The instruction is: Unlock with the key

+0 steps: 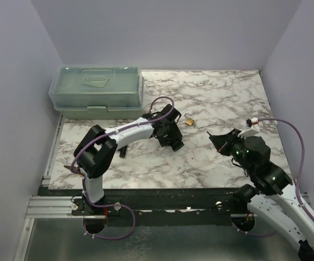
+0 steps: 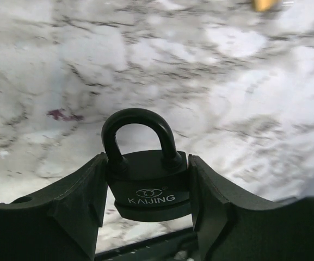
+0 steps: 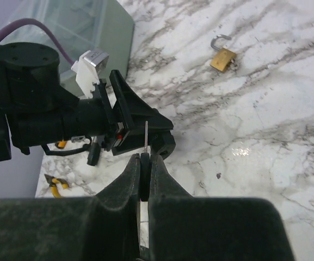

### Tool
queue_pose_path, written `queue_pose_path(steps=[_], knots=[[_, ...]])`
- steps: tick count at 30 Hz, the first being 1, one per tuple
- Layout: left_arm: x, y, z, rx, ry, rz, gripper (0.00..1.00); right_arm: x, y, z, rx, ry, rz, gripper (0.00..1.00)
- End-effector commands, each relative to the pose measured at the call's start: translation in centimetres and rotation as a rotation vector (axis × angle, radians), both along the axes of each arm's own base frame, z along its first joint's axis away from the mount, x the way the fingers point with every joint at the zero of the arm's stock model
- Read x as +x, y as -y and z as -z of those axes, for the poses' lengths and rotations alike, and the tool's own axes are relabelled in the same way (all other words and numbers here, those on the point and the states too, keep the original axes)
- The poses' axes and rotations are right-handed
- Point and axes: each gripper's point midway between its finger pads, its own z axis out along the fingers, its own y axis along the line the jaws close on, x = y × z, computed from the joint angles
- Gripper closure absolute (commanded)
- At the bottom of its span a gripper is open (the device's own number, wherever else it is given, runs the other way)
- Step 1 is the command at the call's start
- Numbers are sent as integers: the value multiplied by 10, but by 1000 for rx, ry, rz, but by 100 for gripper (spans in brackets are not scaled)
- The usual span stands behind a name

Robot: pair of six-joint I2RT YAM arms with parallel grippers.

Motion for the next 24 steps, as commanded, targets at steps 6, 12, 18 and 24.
queue_pose_path(steps=[6,12,18,24], knots=[[26,21,-172,-637,287,-116,100,-4,-25,-91,55,248,-174,100],[28,-3,-232,-858,350,-206,100,-14,-47,-135,39,377,-343,100],[29,-20,-262,-1025,320,-218,100,-14,-76,-149,10,334,-501,100],[29,-23,-278,-1135,304,-196,100,-5,-89,-139,23,293,-531,100]])
